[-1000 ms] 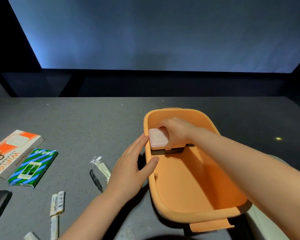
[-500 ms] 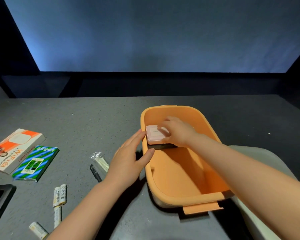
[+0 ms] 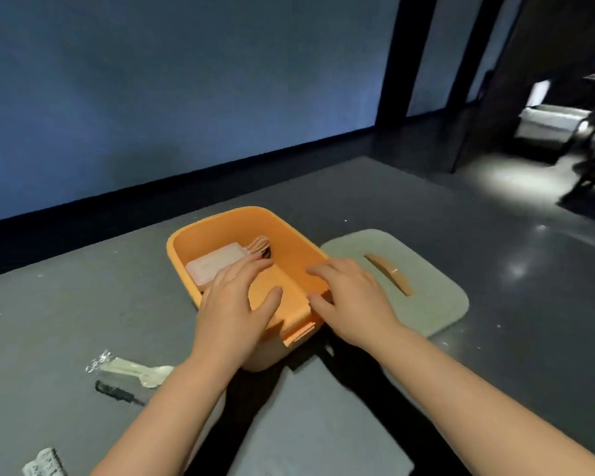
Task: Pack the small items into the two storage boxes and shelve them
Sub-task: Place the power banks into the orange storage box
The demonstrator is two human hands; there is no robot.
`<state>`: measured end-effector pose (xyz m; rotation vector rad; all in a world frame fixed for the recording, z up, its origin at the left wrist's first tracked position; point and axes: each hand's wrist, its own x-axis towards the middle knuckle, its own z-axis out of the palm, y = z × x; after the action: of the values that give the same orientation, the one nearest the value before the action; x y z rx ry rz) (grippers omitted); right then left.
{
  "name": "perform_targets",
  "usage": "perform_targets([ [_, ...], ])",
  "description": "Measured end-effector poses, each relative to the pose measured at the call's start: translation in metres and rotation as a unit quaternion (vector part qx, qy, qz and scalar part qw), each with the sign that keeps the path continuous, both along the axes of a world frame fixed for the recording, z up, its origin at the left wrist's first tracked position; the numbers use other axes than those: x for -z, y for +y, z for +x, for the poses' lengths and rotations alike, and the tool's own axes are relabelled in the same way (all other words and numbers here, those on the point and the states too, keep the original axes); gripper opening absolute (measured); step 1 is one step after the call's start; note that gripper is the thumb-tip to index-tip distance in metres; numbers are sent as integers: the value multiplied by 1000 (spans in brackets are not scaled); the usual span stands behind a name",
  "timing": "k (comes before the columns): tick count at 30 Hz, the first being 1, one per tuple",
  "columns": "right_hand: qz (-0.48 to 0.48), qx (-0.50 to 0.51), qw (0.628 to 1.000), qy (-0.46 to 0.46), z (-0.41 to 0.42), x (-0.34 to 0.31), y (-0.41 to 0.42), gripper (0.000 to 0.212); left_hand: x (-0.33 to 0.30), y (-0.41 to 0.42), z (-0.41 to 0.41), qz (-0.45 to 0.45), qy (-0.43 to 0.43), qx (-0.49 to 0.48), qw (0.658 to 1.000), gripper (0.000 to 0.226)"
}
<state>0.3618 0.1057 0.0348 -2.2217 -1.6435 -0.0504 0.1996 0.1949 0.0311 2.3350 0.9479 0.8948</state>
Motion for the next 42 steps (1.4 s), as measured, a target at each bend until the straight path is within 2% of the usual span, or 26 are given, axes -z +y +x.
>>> perform_targets([
  [4, 36, 144, 989, 22, 1, 6, -86, 42, 1, -42, 30, 18, 25, 141, 990, 38],
  [8, 31, 281, 959, 31, -6, 8, -186, 42, 4, -108, 66, -5, 16, 265, 964, 39],
  [14, 39, 467, 883, 7, -22, 0, -344, 38, 6, -249, 109, -25, 8, 432, 901, 45],
  [20, 38, 579, 814, 2, -49, 5, -487, 37, 11, -392, 131, -29, 15, 538, 842, 48],
  [26, 9, 614, 789, 27, -51, 27, -597, 40, 30, -509, 153, -61, 34, 563, 823, 48],
  [30, -9, 607, 794, 26, -30, 31, -644, 43, 33, -567, 174, -58, 26, 549, 833, 39],
  [35, -6, 606, 794, 43, -5, 34, -676, 44, 49, -586, 201, -74, 57, 515, 852, 36],
  [42, 11, 618, 783, 65, 48, 59, -687, 43, 73, -578, 254, -29, 75, 465, 881, 31],
])
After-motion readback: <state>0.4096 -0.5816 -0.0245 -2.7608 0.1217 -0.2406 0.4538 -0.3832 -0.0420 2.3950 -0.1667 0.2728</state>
